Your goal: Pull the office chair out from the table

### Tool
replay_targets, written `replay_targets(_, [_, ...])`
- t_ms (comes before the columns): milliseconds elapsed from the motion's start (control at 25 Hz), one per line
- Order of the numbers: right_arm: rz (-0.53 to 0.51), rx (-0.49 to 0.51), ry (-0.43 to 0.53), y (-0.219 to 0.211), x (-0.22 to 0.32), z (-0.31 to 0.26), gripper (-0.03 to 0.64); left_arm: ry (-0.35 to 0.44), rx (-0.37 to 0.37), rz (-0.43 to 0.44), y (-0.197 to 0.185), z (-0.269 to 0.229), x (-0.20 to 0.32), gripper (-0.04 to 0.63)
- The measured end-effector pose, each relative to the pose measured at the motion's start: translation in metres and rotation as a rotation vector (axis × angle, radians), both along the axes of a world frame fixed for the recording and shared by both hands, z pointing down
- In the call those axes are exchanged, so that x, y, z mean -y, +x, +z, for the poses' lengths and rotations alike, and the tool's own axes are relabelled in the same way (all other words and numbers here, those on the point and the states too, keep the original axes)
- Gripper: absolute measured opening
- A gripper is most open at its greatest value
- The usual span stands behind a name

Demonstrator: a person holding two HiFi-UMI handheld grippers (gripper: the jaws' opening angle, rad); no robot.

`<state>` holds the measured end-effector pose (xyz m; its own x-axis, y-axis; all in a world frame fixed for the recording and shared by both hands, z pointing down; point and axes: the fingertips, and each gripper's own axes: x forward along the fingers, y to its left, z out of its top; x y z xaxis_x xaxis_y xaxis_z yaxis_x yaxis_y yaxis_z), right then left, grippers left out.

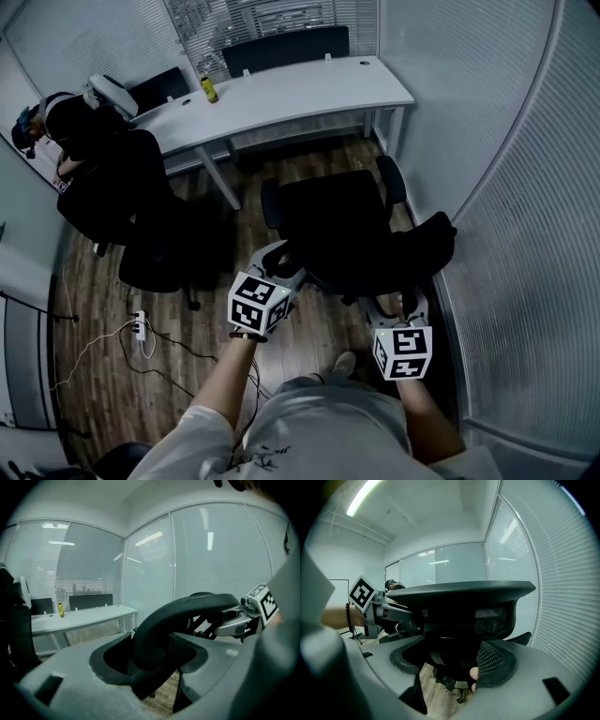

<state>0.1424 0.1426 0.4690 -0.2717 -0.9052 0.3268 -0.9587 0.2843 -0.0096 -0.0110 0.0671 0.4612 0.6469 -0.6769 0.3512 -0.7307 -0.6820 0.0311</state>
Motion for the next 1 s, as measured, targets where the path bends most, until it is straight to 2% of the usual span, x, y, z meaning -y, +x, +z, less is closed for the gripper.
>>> replay_targets(360, [0.001, -0.001, -0.015, -0.014, -0.033, 0.004, 0.273, -0.004, -0.005, 0.019, -0.01, 0.003, -0.027, 0.245])
replay_targets(1000, [0.009, -0.002, -0.033, -0.014, -0.081, 0.004, 0.273, 0.001, -0.01, 0.041, -0.009, 0.004, -0.074, 0.245])
